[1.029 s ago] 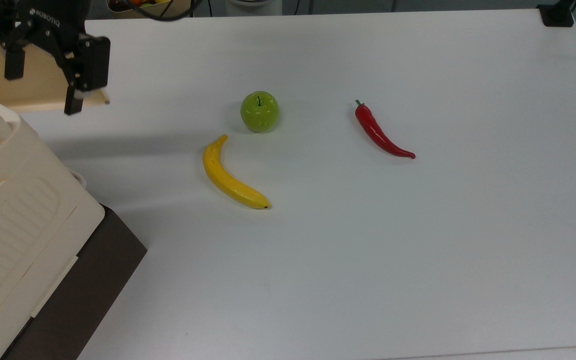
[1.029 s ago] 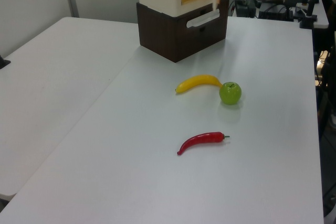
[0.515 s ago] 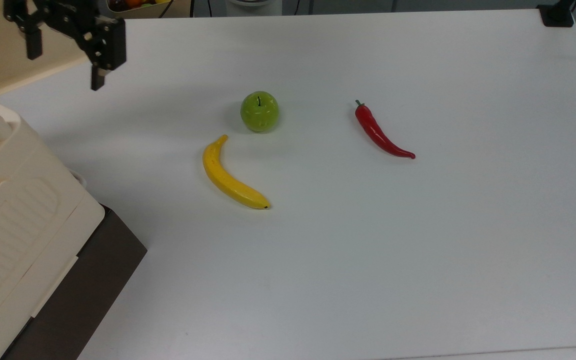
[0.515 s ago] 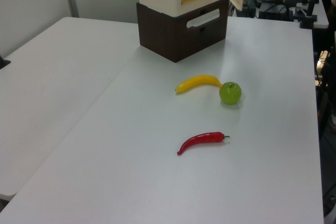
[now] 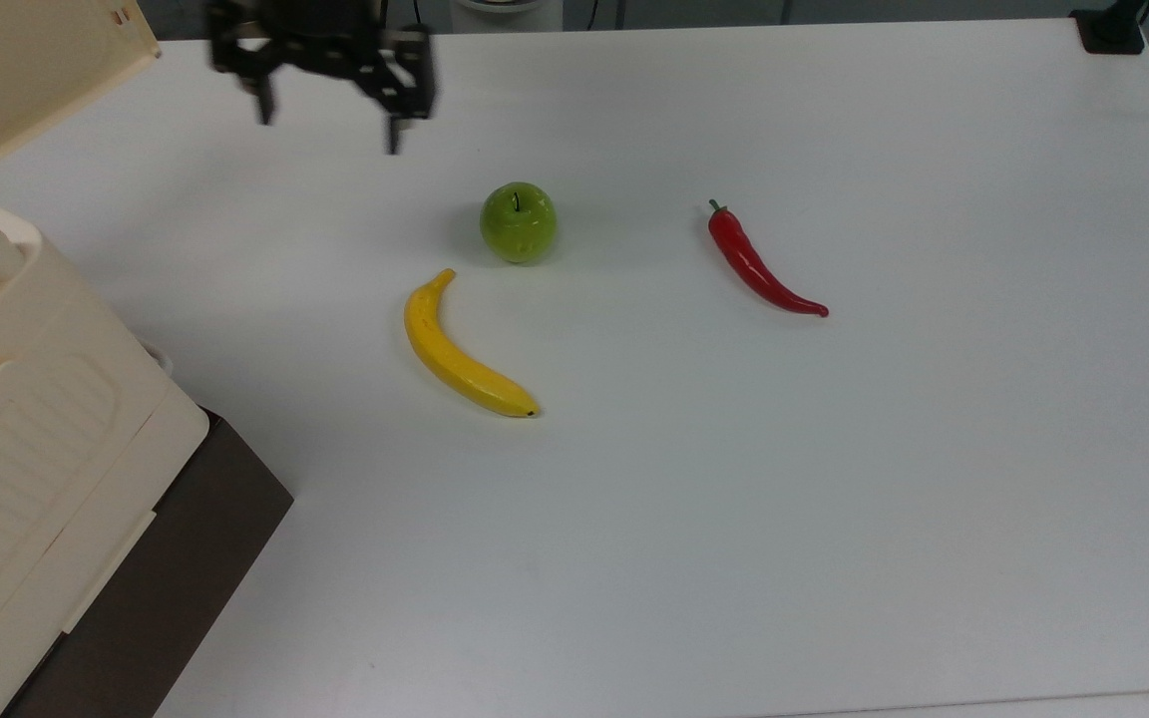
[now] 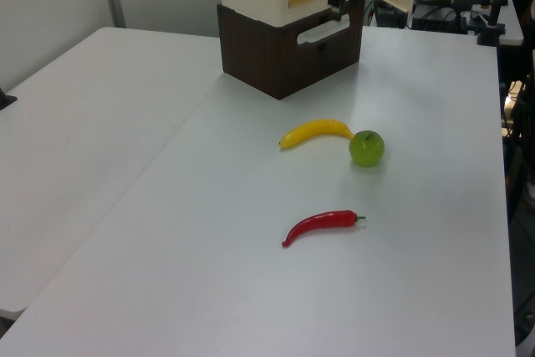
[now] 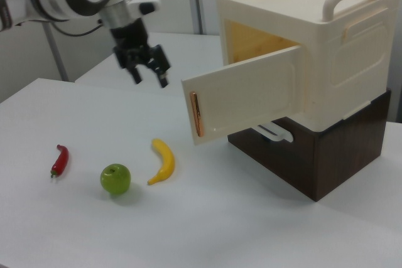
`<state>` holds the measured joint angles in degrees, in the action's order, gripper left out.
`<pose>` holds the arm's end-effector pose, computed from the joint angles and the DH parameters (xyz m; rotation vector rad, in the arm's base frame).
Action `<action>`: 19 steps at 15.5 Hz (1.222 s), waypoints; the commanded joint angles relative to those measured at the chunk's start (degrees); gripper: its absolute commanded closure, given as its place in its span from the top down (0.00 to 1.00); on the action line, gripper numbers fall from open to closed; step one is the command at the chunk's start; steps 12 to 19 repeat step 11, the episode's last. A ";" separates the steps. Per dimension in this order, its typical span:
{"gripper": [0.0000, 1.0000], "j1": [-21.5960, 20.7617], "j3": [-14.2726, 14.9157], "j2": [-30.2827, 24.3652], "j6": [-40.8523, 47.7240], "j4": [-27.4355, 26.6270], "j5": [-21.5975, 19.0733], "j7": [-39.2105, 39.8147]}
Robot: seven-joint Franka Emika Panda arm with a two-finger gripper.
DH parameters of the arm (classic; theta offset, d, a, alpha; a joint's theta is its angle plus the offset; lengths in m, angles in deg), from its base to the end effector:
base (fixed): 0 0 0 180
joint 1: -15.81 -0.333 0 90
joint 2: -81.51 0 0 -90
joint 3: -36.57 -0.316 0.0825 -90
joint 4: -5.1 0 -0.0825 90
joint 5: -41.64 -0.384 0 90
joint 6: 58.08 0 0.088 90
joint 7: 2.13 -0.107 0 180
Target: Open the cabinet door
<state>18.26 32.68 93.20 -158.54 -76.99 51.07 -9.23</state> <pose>0.6335 -0.0031 0.5880 2.9925 -0.1206 0.1917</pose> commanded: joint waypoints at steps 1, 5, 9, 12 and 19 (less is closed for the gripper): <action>1.00 -2.89 -0.16 -4.39 1.24 -7.02 -4.76 1.39; 1.00 -2.98 0.20 -8.43 2.20 -11.77 -7.85 1.22; 1.00 -2.28 0.28 -9.50 4.57 -11.87 -7.77 1.13; 1.00 -2.19 0.28 -9.50 4.84 -11.78 -7.68 0.95; 1.00 -2.19 0.28 -9.50 4.84 -11.78 -7.68 0.95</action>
